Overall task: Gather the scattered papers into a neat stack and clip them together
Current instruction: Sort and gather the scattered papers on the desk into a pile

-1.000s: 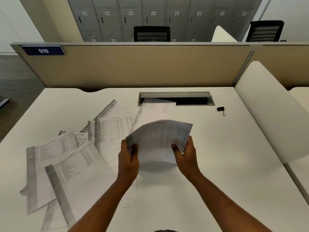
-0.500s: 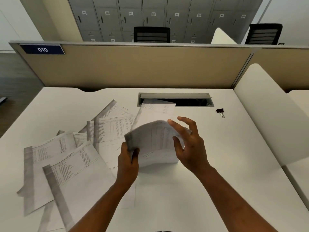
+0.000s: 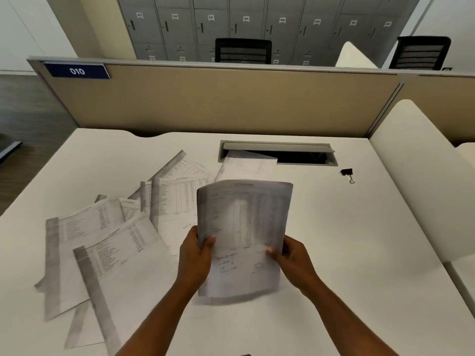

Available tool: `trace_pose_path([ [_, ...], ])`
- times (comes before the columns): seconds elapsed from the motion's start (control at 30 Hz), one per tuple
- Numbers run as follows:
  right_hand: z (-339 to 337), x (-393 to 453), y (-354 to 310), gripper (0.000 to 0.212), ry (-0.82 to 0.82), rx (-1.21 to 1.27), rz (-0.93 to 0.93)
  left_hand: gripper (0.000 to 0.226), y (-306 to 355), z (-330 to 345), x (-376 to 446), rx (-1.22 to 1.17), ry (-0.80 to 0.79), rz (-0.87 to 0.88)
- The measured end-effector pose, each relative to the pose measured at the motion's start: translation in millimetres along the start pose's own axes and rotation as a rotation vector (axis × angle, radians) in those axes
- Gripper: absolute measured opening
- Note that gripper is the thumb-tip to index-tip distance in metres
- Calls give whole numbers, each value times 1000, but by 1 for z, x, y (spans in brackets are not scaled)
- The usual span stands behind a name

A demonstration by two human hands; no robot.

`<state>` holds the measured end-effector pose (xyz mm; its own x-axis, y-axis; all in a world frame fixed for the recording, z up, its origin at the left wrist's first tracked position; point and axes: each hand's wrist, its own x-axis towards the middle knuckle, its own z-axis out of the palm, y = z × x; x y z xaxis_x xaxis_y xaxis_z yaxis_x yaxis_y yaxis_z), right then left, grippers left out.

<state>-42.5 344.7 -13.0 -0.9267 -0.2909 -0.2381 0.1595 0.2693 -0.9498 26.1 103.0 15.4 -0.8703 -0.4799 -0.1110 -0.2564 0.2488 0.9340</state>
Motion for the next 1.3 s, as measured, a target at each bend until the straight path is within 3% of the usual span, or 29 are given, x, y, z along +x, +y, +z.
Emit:
trace_pose_path([
  [0.13,15,1,8,21,-9,27,88,30,-13,-18,-2,-124,-85,-200],
  [0.3,31,9,15,23,-46,-54,156,24,-48,-37,-26,-261,-223,-371],
  [0.4,49,20,14,27,-95,-235,139,25,-67,-48,-32,-184,-140,-354],
  [0.57,78,61,1,51,102,-657,-97,32,-84,-81,-6,-18,14,-367],
  [0.7,87,100,-12,69,-20,-956,-102,30,-94,-108,3,5,23,-391],
  [0.87,95,96,1,62,-150,-1186,-102,27,-102,-128,7,-3,39,-403],
  [1.13,108,21,40,40,85,-1034,-415,27,-112,-150,25,1,42,-429],
  [1.2,107,26,34,35,197,-935,-372,29,-116,-153,31,4,47,-436],
  [1.3,112,48,20,43,295,-839,-131,30,-119,-155,42,7,46,-437],
])
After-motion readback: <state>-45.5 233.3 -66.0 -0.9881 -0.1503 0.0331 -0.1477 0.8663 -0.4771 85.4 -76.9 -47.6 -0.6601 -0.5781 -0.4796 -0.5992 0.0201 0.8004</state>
